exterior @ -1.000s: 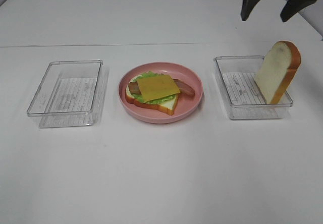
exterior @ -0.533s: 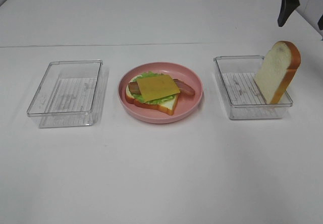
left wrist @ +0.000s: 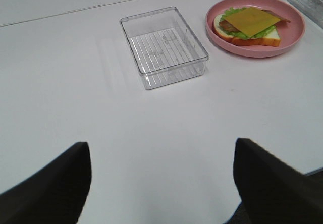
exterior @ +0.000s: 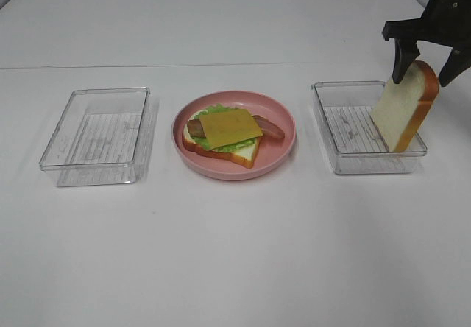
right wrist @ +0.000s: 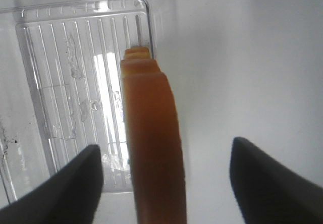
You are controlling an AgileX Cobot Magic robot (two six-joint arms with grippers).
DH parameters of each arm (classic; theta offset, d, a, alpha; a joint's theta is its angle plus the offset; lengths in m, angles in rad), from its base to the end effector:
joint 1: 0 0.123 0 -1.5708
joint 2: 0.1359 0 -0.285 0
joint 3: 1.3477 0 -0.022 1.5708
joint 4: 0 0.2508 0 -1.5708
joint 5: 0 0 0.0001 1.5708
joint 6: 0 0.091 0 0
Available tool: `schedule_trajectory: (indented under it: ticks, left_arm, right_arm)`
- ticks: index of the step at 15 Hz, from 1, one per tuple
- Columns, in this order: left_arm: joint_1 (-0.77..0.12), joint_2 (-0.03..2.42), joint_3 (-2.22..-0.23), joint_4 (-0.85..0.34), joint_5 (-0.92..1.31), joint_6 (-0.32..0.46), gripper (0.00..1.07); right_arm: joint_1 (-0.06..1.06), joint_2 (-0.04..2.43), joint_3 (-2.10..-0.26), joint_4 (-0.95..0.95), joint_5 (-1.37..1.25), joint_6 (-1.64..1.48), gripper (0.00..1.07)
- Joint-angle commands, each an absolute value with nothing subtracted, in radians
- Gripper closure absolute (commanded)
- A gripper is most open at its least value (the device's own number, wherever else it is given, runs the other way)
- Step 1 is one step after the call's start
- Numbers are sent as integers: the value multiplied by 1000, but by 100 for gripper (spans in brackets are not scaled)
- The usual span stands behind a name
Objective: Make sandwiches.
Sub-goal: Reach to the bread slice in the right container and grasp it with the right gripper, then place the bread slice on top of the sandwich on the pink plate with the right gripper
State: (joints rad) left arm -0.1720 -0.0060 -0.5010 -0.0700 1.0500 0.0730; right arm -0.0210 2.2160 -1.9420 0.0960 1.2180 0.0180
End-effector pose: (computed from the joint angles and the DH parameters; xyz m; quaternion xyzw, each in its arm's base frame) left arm -0.0064 -0.0045 0.2786 0.1049 0.8416 -0.0611 0.5264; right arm 0.4663 -0.0016 0.2110 0.0322 0.9950 0.0461 0.0829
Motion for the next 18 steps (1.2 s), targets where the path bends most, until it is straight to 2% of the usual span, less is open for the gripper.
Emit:
schedule_trajectory:
  ticks: [1,2,8,11,12,18]
  left_arm:
    - [-174,-26,-500,-79,1041,68,32]
    - [-174,-26,-500,-79,1041,68,32]
    - [-174,-26,-500,-79,1041,68,32]
    - [-174,-26,-500,-79,1041,68,32]
    - [-174,-26,-500,-79,1041,68,32]
    - [-174,-26,-500,-79,1041,68,32]
  right_arm:
    - [-24,2219,-1938,111,1292,0,77]
    - [-24,2219,-1938,110,1292,0,107]
    - [-23,2132,-1938,170,1292,-11,107]
    - [-21,2040,-1912,349,1292,-65,107]
    - [-21,1986,-1845,486,1292,-125,107]
    - [-21,1960,-1631,853,1186,-255,107]
